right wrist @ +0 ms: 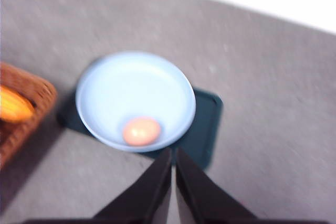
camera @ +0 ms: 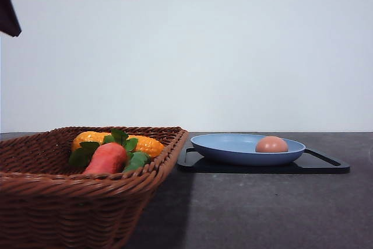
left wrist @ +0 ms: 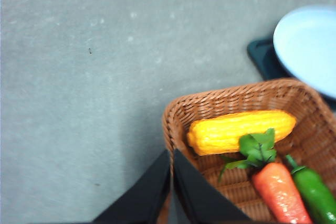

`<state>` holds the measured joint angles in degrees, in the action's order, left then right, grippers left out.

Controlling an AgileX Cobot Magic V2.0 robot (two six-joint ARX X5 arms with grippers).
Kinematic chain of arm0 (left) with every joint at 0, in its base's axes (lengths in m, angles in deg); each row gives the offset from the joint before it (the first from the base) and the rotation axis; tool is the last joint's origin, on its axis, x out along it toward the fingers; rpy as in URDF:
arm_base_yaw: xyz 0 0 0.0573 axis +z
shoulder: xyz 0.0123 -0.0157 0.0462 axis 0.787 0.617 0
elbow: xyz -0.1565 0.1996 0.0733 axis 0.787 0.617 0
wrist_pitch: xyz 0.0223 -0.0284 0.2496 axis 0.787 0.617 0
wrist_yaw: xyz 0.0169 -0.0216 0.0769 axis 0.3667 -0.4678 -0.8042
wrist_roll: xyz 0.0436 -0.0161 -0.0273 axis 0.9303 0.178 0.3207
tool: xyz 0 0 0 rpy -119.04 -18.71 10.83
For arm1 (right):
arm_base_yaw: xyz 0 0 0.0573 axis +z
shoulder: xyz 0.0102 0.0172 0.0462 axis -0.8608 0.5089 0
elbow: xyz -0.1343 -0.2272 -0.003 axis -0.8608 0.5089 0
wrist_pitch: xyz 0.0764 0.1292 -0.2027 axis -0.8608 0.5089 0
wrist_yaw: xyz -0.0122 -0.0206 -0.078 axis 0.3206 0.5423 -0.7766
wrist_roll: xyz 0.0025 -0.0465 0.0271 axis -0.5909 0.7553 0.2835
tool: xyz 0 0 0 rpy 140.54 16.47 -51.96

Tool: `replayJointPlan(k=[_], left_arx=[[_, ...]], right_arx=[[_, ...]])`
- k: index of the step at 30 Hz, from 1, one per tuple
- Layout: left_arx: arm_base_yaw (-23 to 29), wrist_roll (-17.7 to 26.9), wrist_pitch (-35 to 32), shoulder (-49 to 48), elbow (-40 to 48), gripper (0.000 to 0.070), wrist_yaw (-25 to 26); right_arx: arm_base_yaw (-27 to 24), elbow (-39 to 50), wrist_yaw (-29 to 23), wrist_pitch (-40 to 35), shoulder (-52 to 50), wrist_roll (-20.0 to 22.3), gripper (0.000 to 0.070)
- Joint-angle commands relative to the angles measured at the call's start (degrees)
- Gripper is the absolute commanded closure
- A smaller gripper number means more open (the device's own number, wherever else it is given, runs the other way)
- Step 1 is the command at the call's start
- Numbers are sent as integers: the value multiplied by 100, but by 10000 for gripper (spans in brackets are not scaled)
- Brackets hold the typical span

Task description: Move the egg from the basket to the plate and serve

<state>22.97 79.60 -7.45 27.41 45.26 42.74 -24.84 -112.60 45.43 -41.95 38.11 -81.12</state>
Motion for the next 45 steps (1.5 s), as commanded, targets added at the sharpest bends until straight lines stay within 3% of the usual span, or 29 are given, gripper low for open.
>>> replayJointPlan(k=[1, 6, 24, 28, 31, 37, 41, 45], left_arx=[[-76, -401, -249, -171, 153, 700, 33], [-146, -997, -283, -506, 326, 700, 34], [-215, -974, -256, -743, 333, 700, 46], [-112, 77, -273, -1561, 359, 700, -44], [211, 425, -314, -2282, 532, 700, -42], [1352, 411, -397, -3520, 1221, 700, -37], [2072, 380, -652, -4083, 1919, 700, 228], [2506, 248, -1080, -4341, 2645, 700, 408]], right_arx=[[50, 441, -26, -445, -274, 18, 700], [50, 1294, -26, -1068, -903, -283, 700], [50, 1340, -30, -1075, -1105, -391, 700], [50, 1340, -30, -1075, -1105, -391, 700], [50, 1340, -30, -1075, -1105, -391, 700], [50, 1340, -30, -1074, -1105, -391, 700], [50, 1340, -31, -1075, -1105, -391, 700], [50, 1340, -32, -1075, -1105, -391, 700]])
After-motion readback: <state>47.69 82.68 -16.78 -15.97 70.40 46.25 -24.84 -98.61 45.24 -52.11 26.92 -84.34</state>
